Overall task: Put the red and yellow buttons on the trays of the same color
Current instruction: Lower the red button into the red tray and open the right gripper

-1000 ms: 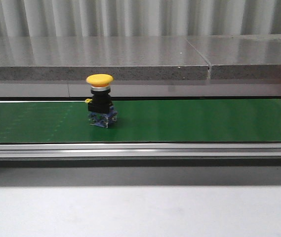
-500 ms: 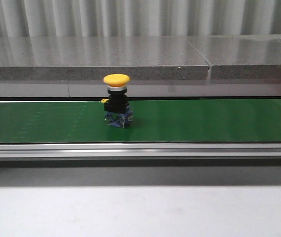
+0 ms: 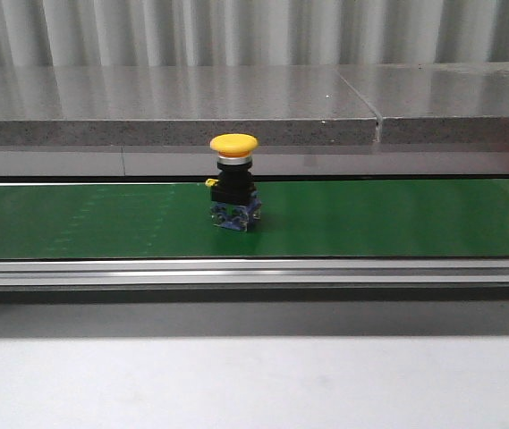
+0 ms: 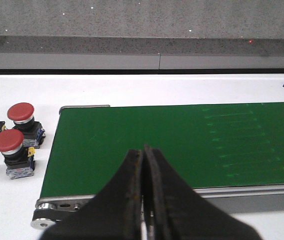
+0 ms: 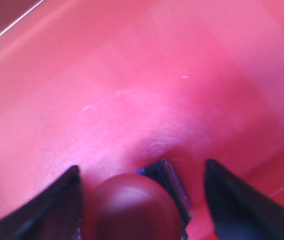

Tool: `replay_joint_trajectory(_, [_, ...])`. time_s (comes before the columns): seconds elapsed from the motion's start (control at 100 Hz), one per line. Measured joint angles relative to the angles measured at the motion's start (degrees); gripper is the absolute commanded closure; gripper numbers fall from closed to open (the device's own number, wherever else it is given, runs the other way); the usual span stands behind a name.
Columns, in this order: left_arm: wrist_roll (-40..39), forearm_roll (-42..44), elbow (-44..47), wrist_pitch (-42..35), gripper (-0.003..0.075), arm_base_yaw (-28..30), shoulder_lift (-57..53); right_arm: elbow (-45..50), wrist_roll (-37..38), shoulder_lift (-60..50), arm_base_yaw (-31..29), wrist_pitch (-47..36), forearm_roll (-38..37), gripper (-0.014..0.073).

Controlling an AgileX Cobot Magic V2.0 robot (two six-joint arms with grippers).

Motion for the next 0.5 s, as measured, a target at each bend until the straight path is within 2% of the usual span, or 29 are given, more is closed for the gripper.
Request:
replay_joint_trajectory(0.19, [0.0, 0.0, 0.0, 0.0, 0.0741, 0.0, 0.0, 0.0, 0.0, -2.37, -0.04, -0.28, 0.0, -0.0042])
replay_joint_trajectory(0.5, [0.0, 0.0, 0.0, 0.0, 0.0741, 0.0, 0.0, 0.0, -1.21, -12.97, 0.96, 1.76, 1.83, -0.0042])
